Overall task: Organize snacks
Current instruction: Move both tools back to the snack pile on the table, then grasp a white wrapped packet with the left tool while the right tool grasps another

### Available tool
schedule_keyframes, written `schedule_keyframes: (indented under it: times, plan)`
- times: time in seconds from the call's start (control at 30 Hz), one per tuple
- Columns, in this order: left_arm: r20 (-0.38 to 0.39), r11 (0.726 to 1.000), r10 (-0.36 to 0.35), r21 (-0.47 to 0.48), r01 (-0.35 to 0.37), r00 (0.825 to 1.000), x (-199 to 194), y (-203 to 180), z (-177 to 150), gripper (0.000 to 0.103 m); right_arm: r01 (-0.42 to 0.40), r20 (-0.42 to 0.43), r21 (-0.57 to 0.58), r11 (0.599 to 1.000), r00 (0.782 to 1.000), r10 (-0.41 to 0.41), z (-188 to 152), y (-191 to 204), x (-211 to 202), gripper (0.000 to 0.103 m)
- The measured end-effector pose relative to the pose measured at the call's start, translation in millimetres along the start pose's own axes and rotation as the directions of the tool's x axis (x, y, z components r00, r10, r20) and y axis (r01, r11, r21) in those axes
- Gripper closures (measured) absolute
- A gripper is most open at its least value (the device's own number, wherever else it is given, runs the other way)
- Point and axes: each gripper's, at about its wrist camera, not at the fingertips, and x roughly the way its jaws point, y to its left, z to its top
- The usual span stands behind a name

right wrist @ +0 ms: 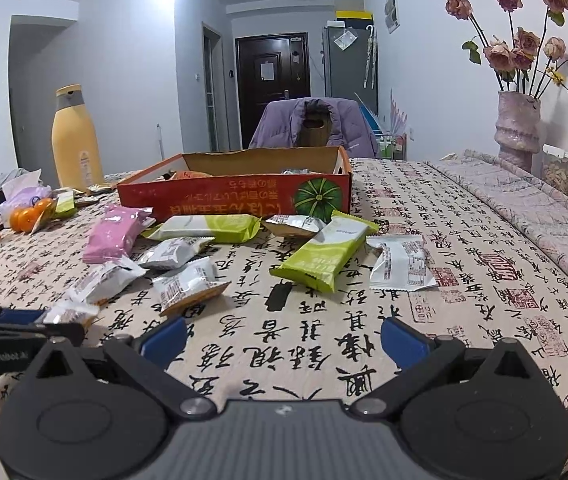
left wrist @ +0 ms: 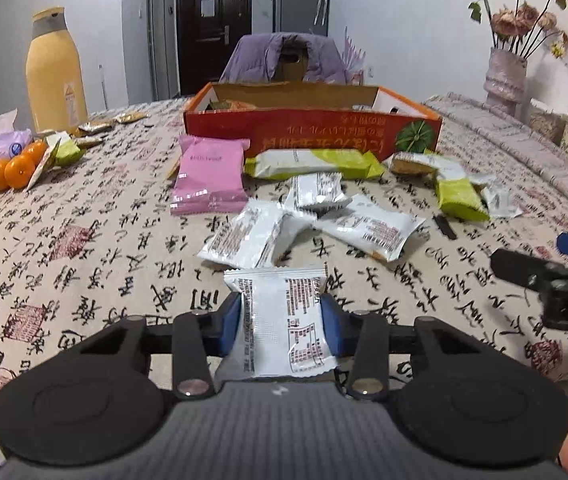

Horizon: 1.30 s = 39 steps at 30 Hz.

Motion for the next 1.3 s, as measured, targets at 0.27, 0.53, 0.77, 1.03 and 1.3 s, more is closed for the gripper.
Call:
schedule_keyframes:
  times: [0.27,0.53,0.77,1.03,1.3]
  plan:
    - [0.084,1.000,-0.022,0.000,0.022,0.996,-20.4,4.8,14.4,0.060,-0.013,-0.004,-0.016,1.000,1.000,0.013,4.3,9.8,8.9,0.000]
    - [0.139,1.000,-0.015,-0.015,0.018,0.990,-20.1,18.4,33.0,0.060,-0.046,-0.012,-0.062,0.997,0.999,0.045,18.5,31.8,26.9,0.000]
    - [0.138,1.000,-0.010,-0.025,0.014,0.990,-5.0,32.7,40.5,0.060,-0.072,-0.059,-0.077,0.994,0.996,0.068,27.1,49.9,55.5,0.000]
    - [0.117,0.999,-0.010,-0.044,0.016,0.993,10.8,48.4,41.9,0.061,-0.107,-0.131,-0.115,0.988,0.987,0.092,30.2,67.2,89.7,0.000]
    - [0.112,0.997,-0.022,-0.067,0.030,0.993,16.4,60.6,40.8,0.060,-0.127,-0.189,-0.139,0.982,0.977,0.100,36.5,75.7,110.1,0.017]
